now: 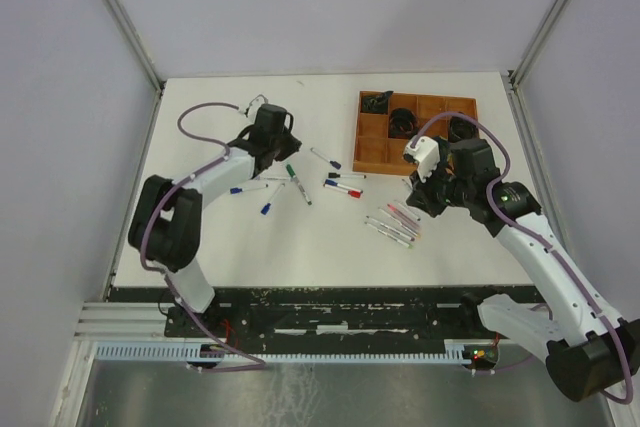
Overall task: Open the pen caps
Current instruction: Place the pen cap at the center of the board, then place the pen at the center of the board.
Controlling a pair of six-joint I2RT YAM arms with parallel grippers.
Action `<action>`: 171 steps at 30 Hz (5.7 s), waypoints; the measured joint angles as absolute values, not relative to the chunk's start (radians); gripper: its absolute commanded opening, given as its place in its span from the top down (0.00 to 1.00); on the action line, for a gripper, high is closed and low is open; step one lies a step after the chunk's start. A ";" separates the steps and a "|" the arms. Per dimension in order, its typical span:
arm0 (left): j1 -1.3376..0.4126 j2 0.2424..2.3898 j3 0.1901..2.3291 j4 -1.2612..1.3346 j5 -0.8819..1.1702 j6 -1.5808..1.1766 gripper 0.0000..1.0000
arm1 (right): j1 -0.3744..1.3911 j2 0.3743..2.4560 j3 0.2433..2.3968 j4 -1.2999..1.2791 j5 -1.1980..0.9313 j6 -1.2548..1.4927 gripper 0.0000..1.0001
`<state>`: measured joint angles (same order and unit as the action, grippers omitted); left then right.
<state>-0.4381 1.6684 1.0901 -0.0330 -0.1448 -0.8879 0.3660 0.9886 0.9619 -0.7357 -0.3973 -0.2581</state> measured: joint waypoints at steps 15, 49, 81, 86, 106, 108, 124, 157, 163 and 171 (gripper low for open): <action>-0.431 2.259 1.891 -0.744 -0.334 -0.809 0.97 | 0.364 0.987 0.962 -0.738 -0.330 -0.278 0.98; -0.329 2.395 2.057 -0.881 -0.254 -0.788 0.60 | 0.364 0.976 0.962 -0.750 -0.336 -0.278 0.99; -0.407 1.101 0.648 0.032 -0.065 -0.513 0.18 | 0.194 1.464 0.973 -0.845 -0.014 -0.371 0.92; -0.407 1.108 0.633 0.067 -0.109 -0.488 0.19 | 0.193 1.561 0.989 -0.862 -0.020 -0.377 0.88; -0.407 1.107 0.588 0.111 -0.160 -0.487 0.19 | 0.193 1.701 1.020 -0.893 -0.025 -0.379 0.69; -0.407 1.110 0.588 0.111 -0.160 -0.487 0.19 | 0.193 1.703 1.023 -0.899 -0.025 -0.379 0.67; -0.407 1.124 0.588 0.110 -0.159 -0.487 0.19 | 0.193 1.700 1.030 -0.904 -0.038 -0.380 0.65; -0.404 1.132 0.588 0.108 -0.156 -0.487 0.19 | 0.194 1.762 1.053 -0.921 -0.036 -0.347 0.84; -0.401 1.133 0.588 0.108 -0.155 -0.487 0.19 | 0.194 1.762 1.053 -0.921 -0.022 -0.337 0.74; -0.400 1.133 0.588 0.108 -0.155 -0.487 0.19 | 0.194 1.758 1.053 -0.917 -0.024 -0.337 0.66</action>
<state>-0.3996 1.1328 0.5877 0.1078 -0.1555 -0.4870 0.1944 1.7584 1.0527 -0.9169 -0.0242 -0.3370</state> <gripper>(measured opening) 0.812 0.323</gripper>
